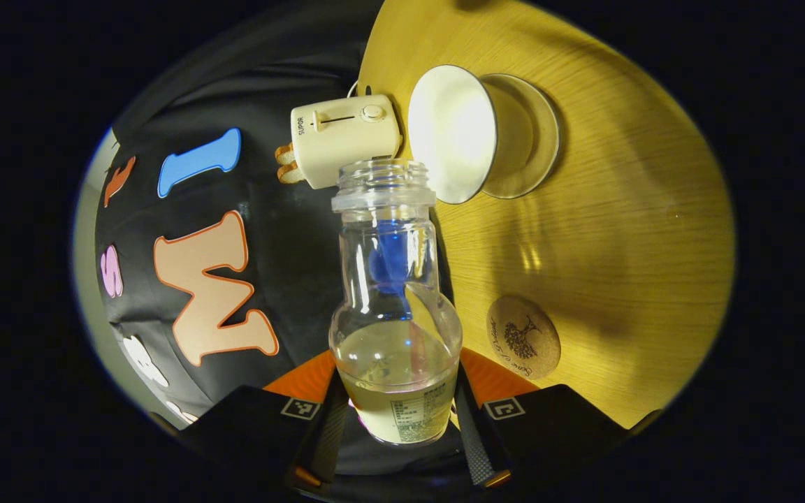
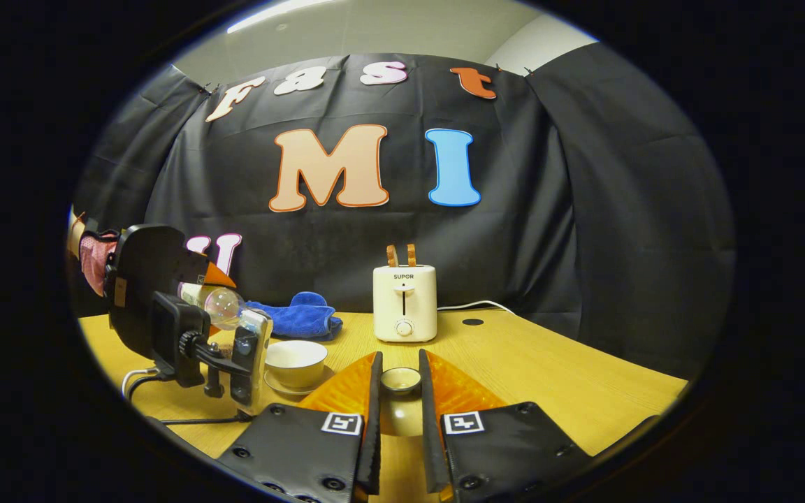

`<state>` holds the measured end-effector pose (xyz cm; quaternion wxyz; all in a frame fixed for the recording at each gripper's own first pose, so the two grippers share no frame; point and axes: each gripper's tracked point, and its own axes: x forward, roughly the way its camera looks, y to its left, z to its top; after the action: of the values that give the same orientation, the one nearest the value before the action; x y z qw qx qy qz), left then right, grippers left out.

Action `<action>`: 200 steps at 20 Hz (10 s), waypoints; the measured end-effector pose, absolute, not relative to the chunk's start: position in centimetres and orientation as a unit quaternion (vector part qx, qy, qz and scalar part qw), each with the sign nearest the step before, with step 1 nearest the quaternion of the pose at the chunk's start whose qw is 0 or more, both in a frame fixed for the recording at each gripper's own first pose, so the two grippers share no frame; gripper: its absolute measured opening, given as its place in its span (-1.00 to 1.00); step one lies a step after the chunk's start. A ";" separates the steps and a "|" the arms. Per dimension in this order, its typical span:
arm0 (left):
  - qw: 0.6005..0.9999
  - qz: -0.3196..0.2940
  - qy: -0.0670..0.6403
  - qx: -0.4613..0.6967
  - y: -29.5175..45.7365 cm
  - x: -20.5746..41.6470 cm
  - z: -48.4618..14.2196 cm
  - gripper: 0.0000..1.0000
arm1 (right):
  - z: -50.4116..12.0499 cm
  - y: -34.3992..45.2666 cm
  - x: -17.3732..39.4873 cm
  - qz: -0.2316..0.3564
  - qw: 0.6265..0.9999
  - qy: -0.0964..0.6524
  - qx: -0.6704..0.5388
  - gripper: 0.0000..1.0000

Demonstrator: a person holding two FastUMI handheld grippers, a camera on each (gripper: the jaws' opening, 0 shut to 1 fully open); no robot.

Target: Open the teacup lid with one hand, grasp the water bottle and pour water into the teacup with the other hand; after pouring, place the water bottle on the coaster and then close the teacup lid.

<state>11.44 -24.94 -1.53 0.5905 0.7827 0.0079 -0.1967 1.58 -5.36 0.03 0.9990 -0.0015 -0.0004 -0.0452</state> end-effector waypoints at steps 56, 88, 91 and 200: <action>0.900 -0.241 0.052 0.360 -23.0 12.3 -0.5 0.36 | 0.0 -5.3 1.6 -0.045 0.999 0.000 -0.002 -0.43; 0.954 -0.280 0.107 -0.002 -23.9 14.4 -2.8 0.43 | 0.0 -5.3 1.6 -0.045 0.999 0.001 -0.002 -0.44; 0.952 -0.285 0.111 0.000 -24.1 14.1 -3.0 0.45 | 0.0 -5.3 1.6 -0.045 0.999 0.000 -0.002 -0.43; 0.998 -0.062 -0.003 -0.001 -9.2 5.3 0.1 0.88 | 0.1 -3.3 3.4 -0.057 0.998 -0.002 -0.002 0.75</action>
<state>5.29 -9.18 0.05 0.9981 -0.0007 -0.0034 -0.0620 3.40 -3.28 0.09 0.9984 -0.0018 -0.0025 -0.0569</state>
